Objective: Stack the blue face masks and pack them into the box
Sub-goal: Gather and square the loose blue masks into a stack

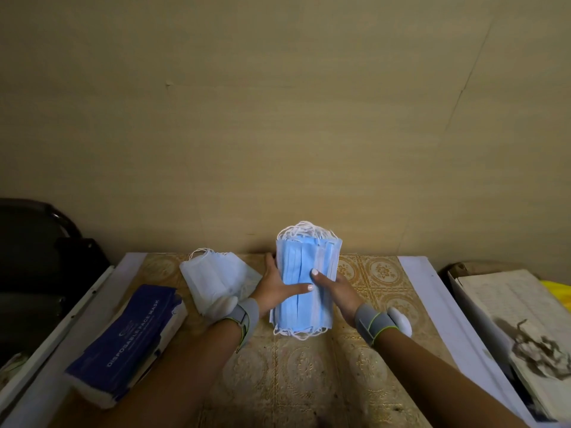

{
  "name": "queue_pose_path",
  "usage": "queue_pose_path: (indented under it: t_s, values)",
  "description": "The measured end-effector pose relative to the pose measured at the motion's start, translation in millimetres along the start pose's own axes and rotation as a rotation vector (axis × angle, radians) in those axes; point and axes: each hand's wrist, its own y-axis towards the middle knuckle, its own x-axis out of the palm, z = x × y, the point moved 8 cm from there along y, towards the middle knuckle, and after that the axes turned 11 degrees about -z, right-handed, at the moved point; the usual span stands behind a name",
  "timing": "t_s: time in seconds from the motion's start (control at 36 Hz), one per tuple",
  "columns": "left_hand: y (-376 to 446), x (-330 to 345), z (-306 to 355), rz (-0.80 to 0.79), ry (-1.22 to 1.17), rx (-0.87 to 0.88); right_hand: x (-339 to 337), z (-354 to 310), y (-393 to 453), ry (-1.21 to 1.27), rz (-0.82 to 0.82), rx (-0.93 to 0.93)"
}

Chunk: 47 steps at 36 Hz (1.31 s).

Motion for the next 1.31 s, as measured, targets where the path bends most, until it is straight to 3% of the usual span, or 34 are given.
queue_pose_path:
  t_s: [0.11,0.25,0.56,0.67,0.75,0.89,1.0,1.31]
  values:
    - [-3,-1,-9,-0.039,-0.119,-0.003,-2,9,-1,-0.147,-0.022,0.029]
    - [-9,10,-33,-0.145,-0.100,-0.073,9,23,0,-0.252,-0.130,0.049]
    - [-11,20,-41,-0.101,-0.120,-0.068,15,34,2,-0.602,-0.157,0.103]
    - [-11,12,-35,0.002,-0.178,-0.020,0,34,5,-0.495,0.002,0.079]
    - [-11,7,-34,0.022,-0.184,-0.047,-3,32,5,-0.486,0.018,0.062]
    - [-19,18,-36,-0.139,-0.089,-0.107,9,47,4,-0.590,-0.150,0.135]
    - [-23,18,-38,-0.137,-0.041,-0.089,12,57,3,-0.673,-0.185,0.190]
    - [-32,-12,-25,0.147,-0.653,-0.058,-7,38,1,-0.237,-0.083,0.163]
